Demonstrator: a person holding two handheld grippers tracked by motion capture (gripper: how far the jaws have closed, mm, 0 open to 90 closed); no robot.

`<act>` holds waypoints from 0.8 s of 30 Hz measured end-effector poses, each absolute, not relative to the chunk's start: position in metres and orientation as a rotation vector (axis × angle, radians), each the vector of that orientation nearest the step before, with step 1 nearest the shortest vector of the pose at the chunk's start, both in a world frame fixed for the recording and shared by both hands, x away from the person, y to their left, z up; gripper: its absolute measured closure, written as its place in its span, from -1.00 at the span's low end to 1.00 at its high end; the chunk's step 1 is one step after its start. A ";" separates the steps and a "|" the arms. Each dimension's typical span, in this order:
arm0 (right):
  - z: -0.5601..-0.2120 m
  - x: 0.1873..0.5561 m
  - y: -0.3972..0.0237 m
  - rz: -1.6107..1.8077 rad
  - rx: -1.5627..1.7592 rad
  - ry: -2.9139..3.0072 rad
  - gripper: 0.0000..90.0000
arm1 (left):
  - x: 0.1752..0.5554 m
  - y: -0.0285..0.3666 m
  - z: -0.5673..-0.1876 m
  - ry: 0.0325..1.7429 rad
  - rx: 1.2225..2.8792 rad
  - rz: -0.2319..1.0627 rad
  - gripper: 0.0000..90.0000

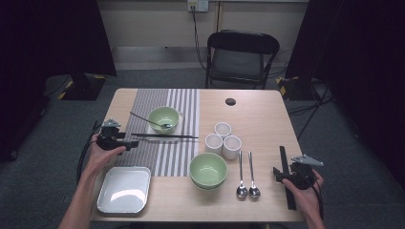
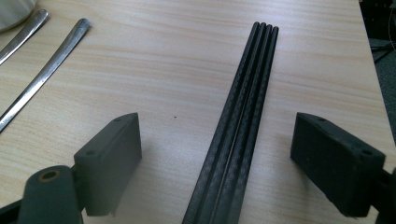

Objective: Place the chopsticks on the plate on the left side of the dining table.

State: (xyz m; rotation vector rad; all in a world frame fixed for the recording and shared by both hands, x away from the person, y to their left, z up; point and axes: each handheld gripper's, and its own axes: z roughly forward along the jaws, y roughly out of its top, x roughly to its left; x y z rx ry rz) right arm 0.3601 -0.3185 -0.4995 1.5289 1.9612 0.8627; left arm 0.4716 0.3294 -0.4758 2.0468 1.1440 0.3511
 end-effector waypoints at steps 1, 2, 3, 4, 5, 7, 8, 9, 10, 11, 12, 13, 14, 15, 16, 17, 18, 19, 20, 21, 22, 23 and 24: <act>-0.499 0.360 -0.319 0.863 1.529 1.961 -0.66 | 0.472 0.329 -0.477 1.146 2.055 0.350 -0.61; -0.499 0.360 -0.319 0.863 1.529 1.961 -0.66 | 0.473 0.328 -0.478 1.141 2.067 0.360 -0.56; -0.499 0.360 -0.318 0.863 1.529 1.961 -0.66 | 0.473 0.327 -0.478 1.140 2.069 0.361 -0.51; -0.499 0.360 -0.318 0.863 1.529 1.961 -0.66 | 0.473 0.327 -0.478 1.135 2.082 0.366 -0.51; -0.499 0.360 -0.318 0.863 1.529 1.961 -0.66 | 0.474 0.325 -0.479 1.135 2.080 0.371 -0.51; -0.499 0.360 -0.319 0.863 1.529 1.962 -0.66 | 0.474 0.323 -0.479 1.129 2.089 0.370 -0.49; -0.499 0.360 -0.319 0.863 1.529 1.961 -0.66 | 0.474 0.322 -0.480 1.129 2.097 0.373 -0.49; -0.499 0.360 -0.318 0.863 1.529 1.961 -0.66 | 0.475 0.320 -0.481 1.130 2.101 0.367 -0.49; -0.499 0.360 -0.319 0.863 1.529 1.962 -0.66 | 0.475 0.319 -0.482 1.129 2.105 0.370 -0.50; -0.499 0.360 -0.318 0.863 1.529 1.961 -0.66 | 0.475 0.318 -0.482 1.126 2.117 0.376 -0.50; -0.499 0.360 -0.318 0.863 1.529 1.961 -0.66 | 0.476 0.318 -0.483 1.126 2.119 0.380 -0.50; -0.499 0.360 -0.318 0.863 1.529 1.962 -0.66 | 0.476 0.317 -0.483 1.127 2.116 0.380 -0.50; -0.499 0.360 -0.319 0.863 1.529 1.962 -0.66 | 0.476 0.316 -0.483 1.127 2.115 0.377 -0.49; -0.499 0.360 -0.318 0.863 1.529 1.962 -0.66 | 0.476 0.315 -0.484 1.118 2.128 0.379 -0.48; -0.499 0.360 -0.319 0.863 1.529 1.962 -0.66 | 0.476 0.314 -0.483 1.117 2.130 0.379 -0.46; -0.499 0.360 -0.319 0.863 1.529 1.962 -0.66 | 0.476 0.313 -0.483 1.111 2.135 0.384 -0.46; -0.499 0.360 -0.319 0.863 1.529 1.962 -0.66 | 0.476 0.312 -0.483 1.106 2.139 0.391 -0.47; -0.499 0.360 -0.319 0.862 1.530 1.961 -0.66 | 0.476 0.311 -0.483 1.112 2.131 0.391 -0.47; -0.499 0.360 -0.319 0.863 1.529 1.961 -0.66 | 0.476 0.311 -0.482 1.106 2.138 0.395 -0.47; -0.499 0.360 -0.319 0.863 1.529 1.962 -0.66 | 0.475 0.310 -0.482 1.102 2.133 0.390 -0.47; -0.499 0.360 -0.318 0.863 1.529 1.962 -0.66 | 0.475 0.309 -0.482 1.100 2.143 0.395 -0.46; -0.499 0.360 -0.318 0.862 1.529 1.962 -0.66 | 0.475 0.309 -0.482 1.095 2.146 0.397 -0.46; -0.499 0.360 -0.318 0.864 1.528 1.962 -0.66 | 0.475 0.309 -0.482 1.097 2.144 0.394 -0.46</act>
